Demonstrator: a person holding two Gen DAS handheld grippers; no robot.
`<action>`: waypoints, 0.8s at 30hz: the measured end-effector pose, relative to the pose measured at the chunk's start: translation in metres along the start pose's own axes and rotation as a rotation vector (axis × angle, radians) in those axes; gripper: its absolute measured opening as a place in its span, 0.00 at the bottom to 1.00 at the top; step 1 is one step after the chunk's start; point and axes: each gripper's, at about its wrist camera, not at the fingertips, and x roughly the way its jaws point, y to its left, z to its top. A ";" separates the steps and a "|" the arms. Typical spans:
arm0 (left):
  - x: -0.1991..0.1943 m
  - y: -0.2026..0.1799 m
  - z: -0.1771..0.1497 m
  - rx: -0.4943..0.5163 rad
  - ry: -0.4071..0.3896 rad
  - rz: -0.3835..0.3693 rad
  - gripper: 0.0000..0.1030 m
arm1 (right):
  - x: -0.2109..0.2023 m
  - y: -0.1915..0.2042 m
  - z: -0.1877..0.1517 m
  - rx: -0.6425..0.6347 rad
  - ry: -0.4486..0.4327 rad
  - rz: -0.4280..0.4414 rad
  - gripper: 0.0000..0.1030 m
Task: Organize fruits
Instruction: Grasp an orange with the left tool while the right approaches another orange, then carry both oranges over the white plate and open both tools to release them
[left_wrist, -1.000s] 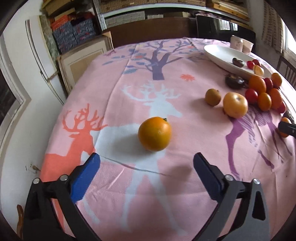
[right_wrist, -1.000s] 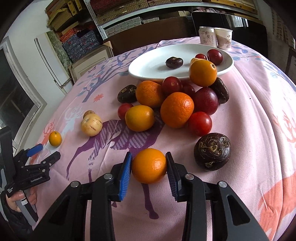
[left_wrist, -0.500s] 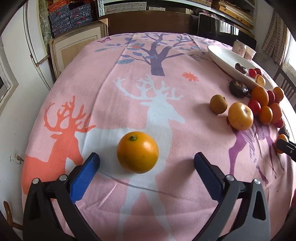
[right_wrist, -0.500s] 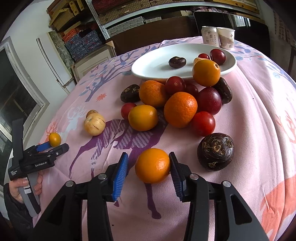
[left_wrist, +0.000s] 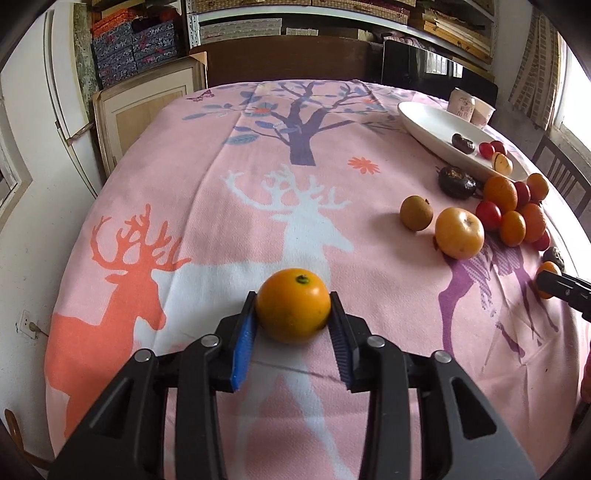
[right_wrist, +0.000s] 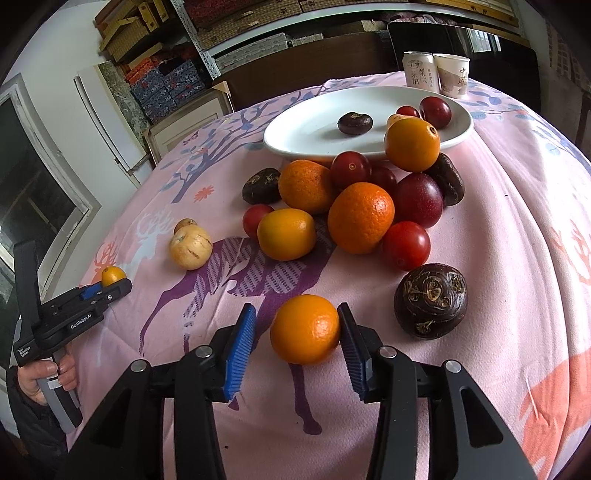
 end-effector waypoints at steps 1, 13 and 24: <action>0.001 -0.002 0.000 0.018 0.008 -0.072 0.69 | 0.000 0.000 0.000 0.000 0.000 0.000 0.44; 0.020 -0.021 -0.001 0.075 0.034 -0.029 0.84 | -0.001 0.001 -0.001 -0.009 0.000 -0.007 0.44; -0.018 -0.038 -0.004 0.020 -0.087 -0.010 0.35 | -0.025 0.002 -0.002 -0.059 -0.073 0.033 0.44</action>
